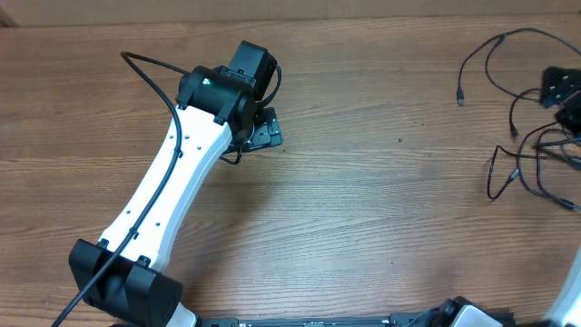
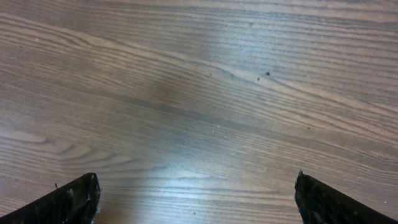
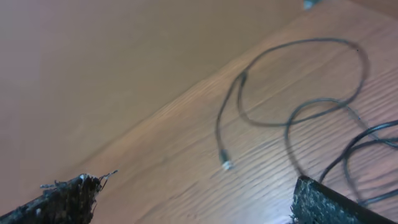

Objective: Untangle cables

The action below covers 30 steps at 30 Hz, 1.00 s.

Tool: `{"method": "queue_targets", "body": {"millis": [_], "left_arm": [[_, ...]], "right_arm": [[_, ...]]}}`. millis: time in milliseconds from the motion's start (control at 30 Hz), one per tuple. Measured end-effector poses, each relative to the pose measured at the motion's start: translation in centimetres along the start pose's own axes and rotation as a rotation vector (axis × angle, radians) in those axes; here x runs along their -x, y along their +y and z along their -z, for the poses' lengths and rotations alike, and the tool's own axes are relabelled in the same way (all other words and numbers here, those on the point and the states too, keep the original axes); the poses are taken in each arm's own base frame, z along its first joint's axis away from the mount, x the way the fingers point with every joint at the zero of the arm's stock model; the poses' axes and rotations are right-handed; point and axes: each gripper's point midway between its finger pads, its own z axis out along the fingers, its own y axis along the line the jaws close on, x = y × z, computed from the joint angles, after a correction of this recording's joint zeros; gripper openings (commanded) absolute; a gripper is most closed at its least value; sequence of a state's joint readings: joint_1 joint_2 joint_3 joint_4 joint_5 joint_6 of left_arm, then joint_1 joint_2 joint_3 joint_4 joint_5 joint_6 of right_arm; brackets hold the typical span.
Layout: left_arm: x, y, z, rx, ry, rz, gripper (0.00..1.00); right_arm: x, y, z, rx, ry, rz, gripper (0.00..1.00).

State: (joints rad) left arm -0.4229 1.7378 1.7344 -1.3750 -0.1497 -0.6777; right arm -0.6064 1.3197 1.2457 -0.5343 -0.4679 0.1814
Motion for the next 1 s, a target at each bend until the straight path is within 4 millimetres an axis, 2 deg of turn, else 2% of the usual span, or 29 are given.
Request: {"method": "queue_targets", "body": {"millis": [33,67,133,233,267,367,400,567,633,833,1000], "left_arm": [[0.0,0.0,0.0,0.001,0.001,0.000,1.00],[0.0,0.0,0.0,0.000,0.000,0.000,1.00],[0.0,0.0,0.0,0.000,0.001,0.000,1.00],[0.0,0.0,0.0,0.000,0.001,0.000,0.99],[0.0,0.0,0.0,0.000,0.001,0.000,1.00],[0.0,0.0,0.0,0.000,0.000,0.000,1.00],[0.0,0.0,0.0,0.000,0.000,0.000,1.00],[0.0,0.0,0.0,0.001,0.000,0.000,1.00],[0.0,0.0,0.0,0.000,0.001,0.000,1.00],[0.0,0.0,0.0,0.000,0.001,0.000,1.00],[0.0,0.0,0.0,0.000,0.001,0.000,1.00]], "right_arm": [[-1.0,1.4,0.4,0.019,0.032,0.052,1.00],[-1.5,2.0,0.5,0.029,0.051,0.068,1.00],[-4.0,4.6,0.5,0.078,0.133,0.150,1.00],[-6.8,5.9,0.4,0.090,0.232,0.180,1.00],[-8.3,6.6,0.4,0.100,0.286,0.193,1.00],[-10.5,8.3,0.6,0.131,0.355,0.229,1.00],[-11.9,9.3,0.8,0.151,0.403,0.251,1.00],[-16.9,13.8,2.0,0.261,0.549,0.356,1.00],[-18.4,15.4,2.6,0.302,0.587,0.395,1.00],[-21.8,19.2,4.2,0.416,0.653,0.496,1.00],[-22.2,19.6,4.4,0.427,0.660,0.508,1.00]]}}
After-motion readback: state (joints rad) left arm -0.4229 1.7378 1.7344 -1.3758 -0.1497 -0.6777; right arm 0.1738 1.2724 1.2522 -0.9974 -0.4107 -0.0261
